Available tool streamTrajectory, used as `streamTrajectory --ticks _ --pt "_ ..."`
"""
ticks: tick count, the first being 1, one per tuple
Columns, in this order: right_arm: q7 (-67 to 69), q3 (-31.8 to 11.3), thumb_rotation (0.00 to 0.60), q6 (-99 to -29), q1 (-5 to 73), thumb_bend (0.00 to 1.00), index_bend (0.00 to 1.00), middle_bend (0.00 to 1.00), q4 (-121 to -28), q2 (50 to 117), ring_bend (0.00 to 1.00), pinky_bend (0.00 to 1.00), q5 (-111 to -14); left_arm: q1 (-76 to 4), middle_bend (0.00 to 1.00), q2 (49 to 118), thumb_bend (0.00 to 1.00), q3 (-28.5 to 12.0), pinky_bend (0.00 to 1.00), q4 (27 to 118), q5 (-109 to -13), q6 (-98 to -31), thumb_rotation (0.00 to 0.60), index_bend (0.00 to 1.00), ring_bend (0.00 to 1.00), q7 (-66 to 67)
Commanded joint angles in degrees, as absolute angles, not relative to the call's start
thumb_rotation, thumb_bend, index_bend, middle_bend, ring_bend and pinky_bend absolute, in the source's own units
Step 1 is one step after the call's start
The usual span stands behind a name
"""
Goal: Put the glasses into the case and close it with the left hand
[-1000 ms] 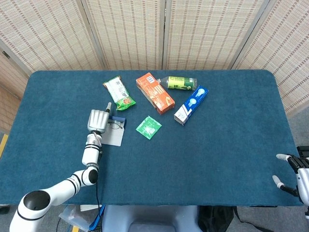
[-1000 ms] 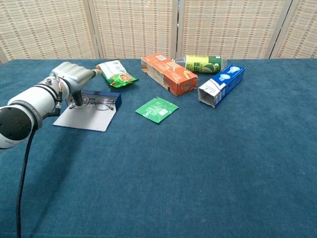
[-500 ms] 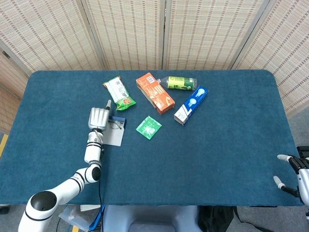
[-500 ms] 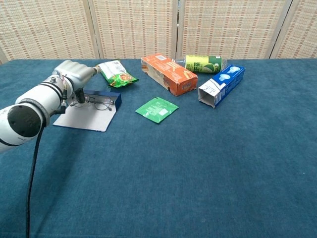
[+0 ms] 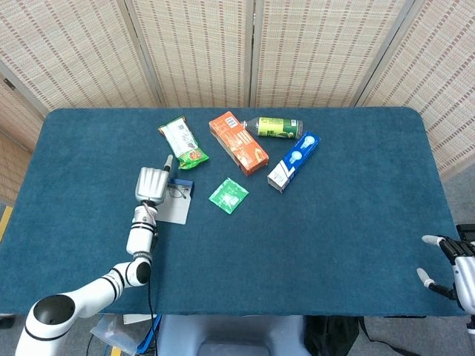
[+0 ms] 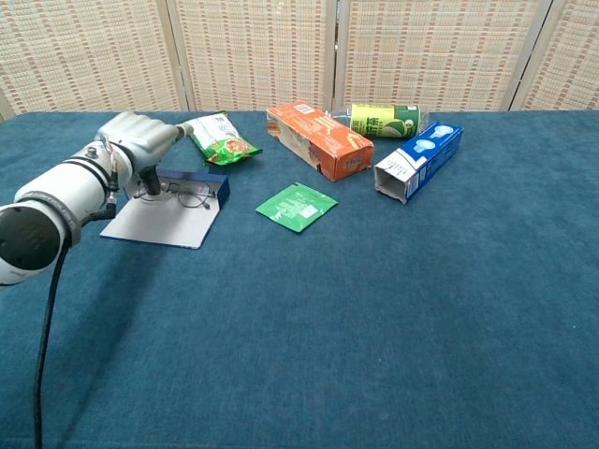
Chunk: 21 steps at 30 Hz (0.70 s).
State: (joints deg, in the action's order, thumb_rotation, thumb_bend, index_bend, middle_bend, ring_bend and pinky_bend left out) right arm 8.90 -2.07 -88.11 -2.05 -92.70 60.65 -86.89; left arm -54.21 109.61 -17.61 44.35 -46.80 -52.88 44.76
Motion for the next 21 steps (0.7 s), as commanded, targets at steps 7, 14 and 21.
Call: streamTrajectory --ticks 7,14,21 --pt "8.6 -2.1 0.600 -88.3 -1.9 0.22 0.29 0.31 -92.8 60.9 0.30 0.24 -87.3 -46.7 0.39 100.0 0.20 -12.4 0.66 65.4 -57.0 -62.4 0.600 0.00 0.38 38.9" --pt "8.2 -2.0 0.600 -88.5 -1.9 0.22 0.29 0.31 -93.2 60.9 0.30 0.24 -87.7 -45.2 0.00 98.2 0.20 -9.9 0.06 70.4 -62.1 -63.2 0.600 0.00 0.00 35.1" --pt "8.1 -2.0 0.600 -88.9 -2.0 0.22 0.29 0.31 -93.3 61.0 0.30 0.24 -87.7 -44.5 0.00 99.5 0.20 -8.5 0.00 70.0 -64.0 -62.9 0.600 0.00 0.00 34.6"
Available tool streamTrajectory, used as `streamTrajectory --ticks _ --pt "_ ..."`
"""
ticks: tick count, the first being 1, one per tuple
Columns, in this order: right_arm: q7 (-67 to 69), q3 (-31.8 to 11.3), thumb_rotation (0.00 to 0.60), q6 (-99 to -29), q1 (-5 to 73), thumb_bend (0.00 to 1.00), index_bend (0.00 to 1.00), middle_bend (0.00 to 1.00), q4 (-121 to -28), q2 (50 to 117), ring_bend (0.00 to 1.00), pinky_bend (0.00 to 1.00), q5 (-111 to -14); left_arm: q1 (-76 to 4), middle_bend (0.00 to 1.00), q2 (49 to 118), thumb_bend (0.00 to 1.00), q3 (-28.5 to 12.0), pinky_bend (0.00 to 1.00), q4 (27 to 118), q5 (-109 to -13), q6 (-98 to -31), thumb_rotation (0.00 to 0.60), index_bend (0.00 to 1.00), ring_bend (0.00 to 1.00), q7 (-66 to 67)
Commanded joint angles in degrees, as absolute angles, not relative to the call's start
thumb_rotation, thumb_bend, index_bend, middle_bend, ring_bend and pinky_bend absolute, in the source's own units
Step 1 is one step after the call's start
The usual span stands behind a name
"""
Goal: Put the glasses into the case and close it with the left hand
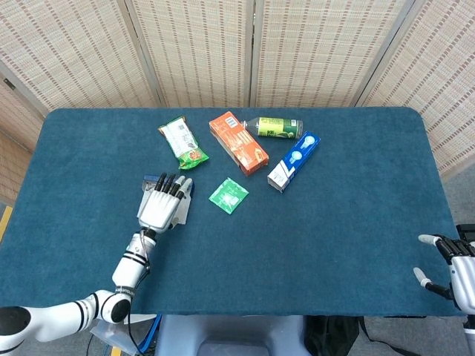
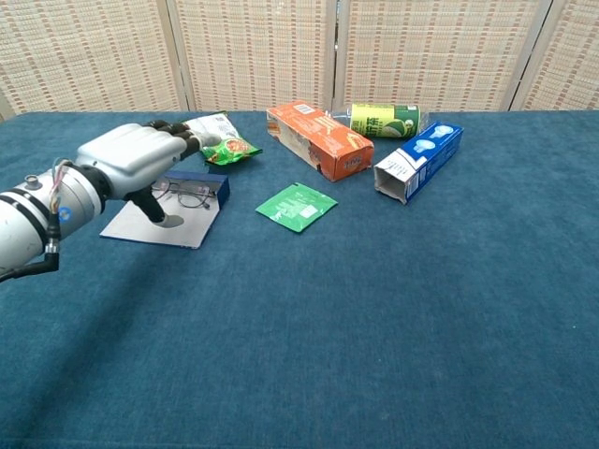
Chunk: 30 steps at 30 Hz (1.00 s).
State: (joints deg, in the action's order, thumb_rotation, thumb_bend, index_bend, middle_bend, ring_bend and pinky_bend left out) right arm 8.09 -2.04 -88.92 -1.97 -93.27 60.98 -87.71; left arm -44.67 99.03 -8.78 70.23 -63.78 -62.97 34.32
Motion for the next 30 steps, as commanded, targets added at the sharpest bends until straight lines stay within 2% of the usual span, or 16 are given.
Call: streamTrajectory --ticks 1,11,30 --pt "8.1 -2.0 0.600 -88.9 -2.0 0.22 0.29 0.31 -93.3 61.0 0.30 0.24 -87.8 -44.5 0.00 99.8 0.20 -8.3 0.00 69.9 -64.0 -62.8 0.600 0.00 0.00 34.8" --pt "8.1 -2.0 0.600 -89.2 -2.1 0.22 0.29 0.31 -93.4 60.8 0.30 0.24 -87.8 -44.0 0.00 102.8 0.20 -7.7 0.00 67.3 -64.7 -62.2 0.600 0.00 0.00 35.8" --pt "8.3 -1.9 0.600 -89.5 -2.4 0.22 0.29 0.31 -93.4 60.6 0.30 0.24 -87.7 -44.1 0.00 106.8 0.20 -9.1 0.00 60.4 -63.4 -59.7 0.600 0.00 0.00 37.2"
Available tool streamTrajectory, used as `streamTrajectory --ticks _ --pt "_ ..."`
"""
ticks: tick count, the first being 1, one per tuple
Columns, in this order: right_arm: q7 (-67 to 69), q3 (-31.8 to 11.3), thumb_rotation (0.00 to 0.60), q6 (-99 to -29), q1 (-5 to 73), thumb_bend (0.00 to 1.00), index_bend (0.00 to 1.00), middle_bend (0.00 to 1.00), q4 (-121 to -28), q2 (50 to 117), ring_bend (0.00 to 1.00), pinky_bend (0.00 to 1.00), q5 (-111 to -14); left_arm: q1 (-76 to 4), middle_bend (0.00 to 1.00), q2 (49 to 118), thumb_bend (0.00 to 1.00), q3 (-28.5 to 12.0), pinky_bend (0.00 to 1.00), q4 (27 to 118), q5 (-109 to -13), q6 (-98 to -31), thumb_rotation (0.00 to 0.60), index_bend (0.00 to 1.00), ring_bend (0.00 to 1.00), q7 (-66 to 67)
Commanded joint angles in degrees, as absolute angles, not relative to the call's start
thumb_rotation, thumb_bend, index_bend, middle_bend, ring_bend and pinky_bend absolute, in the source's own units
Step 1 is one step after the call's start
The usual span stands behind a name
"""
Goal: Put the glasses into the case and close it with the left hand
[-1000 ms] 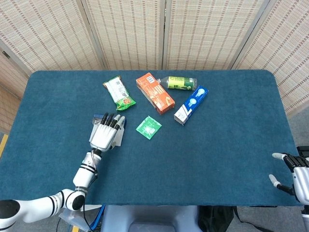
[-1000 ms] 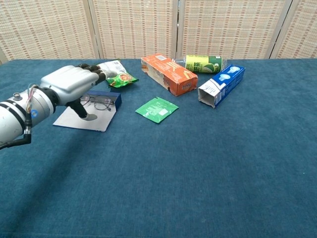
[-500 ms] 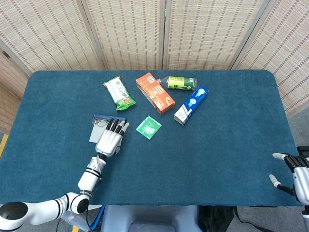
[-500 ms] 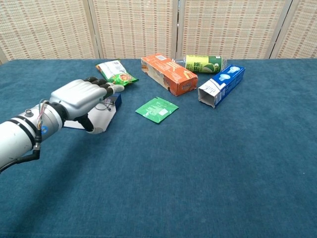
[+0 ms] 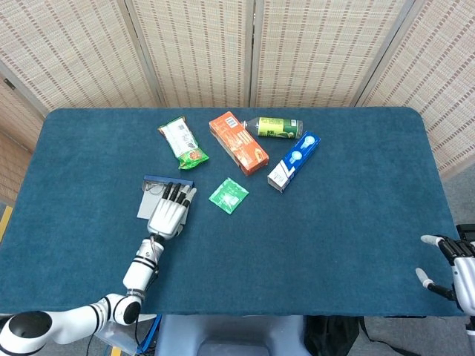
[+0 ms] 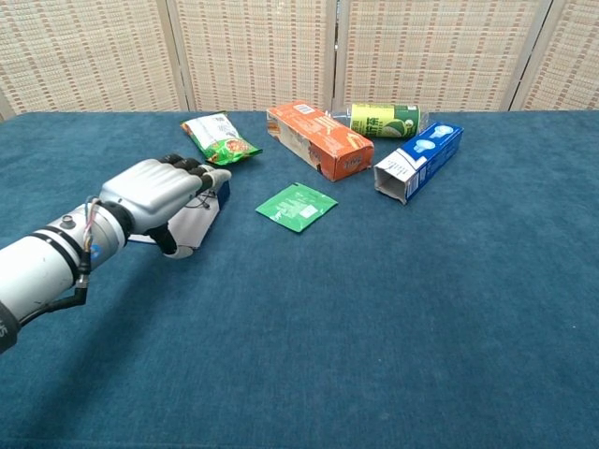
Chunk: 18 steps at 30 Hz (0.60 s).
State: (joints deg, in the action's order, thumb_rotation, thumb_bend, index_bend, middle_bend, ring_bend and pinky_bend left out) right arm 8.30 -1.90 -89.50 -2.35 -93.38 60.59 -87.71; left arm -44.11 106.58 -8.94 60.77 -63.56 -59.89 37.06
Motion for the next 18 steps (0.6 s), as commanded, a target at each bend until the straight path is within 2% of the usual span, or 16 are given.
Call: streamTrajectory --ticks 1,18 --pt "8.3 -1.9 0.600 -89.5 -2.4 0.22 0.29 0.31 -93.3 60.6 0.30 0.24 -87.7 -44.1 0.00 106.9 0.20 -9.2 0.00 60.1 -63.3 -59.6 0.600 0.00 0.00 37.2" --pt "8.4 -1.8 0.600 -89.6 -2.7 0.22 0.29 0.31 -93.2 60.6 0.30 0.24 -87.5 -44.5 0.00 108.5 0.20 -11.1 0.00 57.3 -62.6 -58.5 0.600 0.00 0.00 36.6"
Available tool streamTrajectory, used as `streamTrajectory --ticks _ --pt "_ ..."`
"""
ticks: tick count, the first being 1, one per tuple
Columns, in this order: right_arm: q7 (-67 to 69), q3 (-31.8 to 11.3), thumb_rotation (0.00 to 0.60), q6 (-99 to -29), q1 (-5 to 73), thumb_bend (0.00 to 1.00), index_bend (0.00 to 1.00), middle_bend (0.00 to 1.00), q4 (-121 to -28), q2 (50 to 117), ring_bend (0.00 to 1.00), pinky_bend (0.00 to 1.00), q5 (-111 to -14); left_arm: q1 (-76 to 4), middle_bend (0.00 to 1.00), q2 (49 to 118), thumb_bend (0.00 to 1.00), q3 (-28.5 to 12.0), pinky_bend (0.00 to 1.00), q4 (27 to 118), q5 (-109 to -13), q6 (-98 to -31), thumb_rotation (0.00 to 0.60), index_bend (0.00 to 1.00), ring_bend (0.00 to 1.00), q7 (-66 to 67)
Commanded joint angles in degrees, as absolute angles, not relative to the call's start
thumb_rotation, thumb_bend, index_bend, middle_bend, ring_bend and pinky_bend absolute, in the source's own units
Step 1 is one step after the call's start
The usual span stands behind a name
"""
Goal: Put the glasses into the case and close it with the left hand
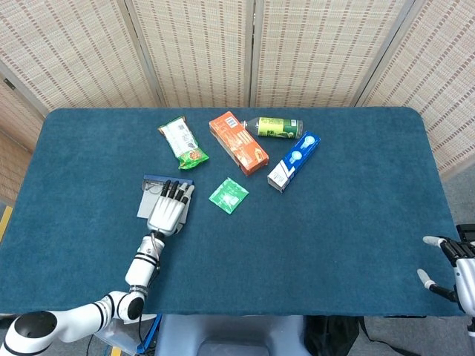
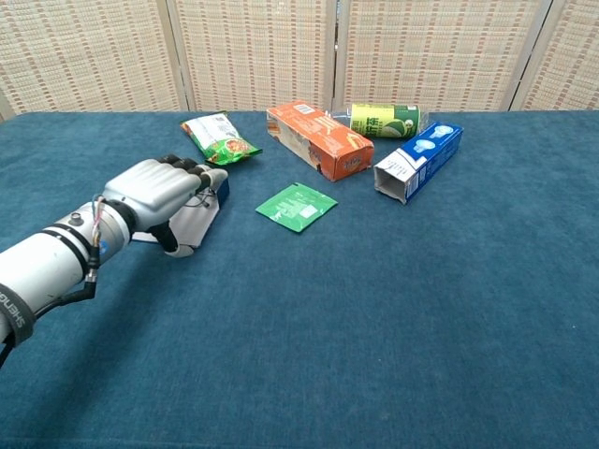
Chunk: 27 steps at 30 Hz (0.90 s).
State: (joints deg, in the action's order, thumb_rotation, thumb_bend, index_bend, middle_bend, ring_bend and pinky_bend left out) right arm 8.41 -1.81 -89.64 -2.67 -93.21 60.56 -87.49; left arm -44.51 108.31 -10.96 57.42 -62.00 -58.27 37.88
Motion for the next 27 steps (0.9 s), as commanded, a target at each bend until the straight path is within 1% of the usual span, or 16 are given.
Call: streamTrajectory --ticks 1,21,27 --pt "8.4 -1.8 0.600 -89.6 -2.7 0.22 0.29 0.31 -93.2 60.6 0.30 0.24 -87.5 -44.5 0.00 108.6 0.20 -11.1 0.00 57.0 -63.1 -58.7 0.600 0.00 0.00 35.7" --pt "8.0 -1.9 0.600 -89.7 -2.7 0.22 0.29 0.31 -93.6 60.5 0.30 0.24 -87.5 -45.0 0.00 108.8 0.20 -13.7 0.00 53.0 -64.2 -59.5 0.600 0.00 0.00 31.8" --pt "7.8 -2.0 0.600 -89.7 -2.7 0.22 0.29 0.31 -93.8 60.4 0.30 0.24 -87.5 -45.9 0.00 109.5 0.24 -14.9 0.00 50.3 -65.2 -59.8 0.600 0.00 0.00 28.4"
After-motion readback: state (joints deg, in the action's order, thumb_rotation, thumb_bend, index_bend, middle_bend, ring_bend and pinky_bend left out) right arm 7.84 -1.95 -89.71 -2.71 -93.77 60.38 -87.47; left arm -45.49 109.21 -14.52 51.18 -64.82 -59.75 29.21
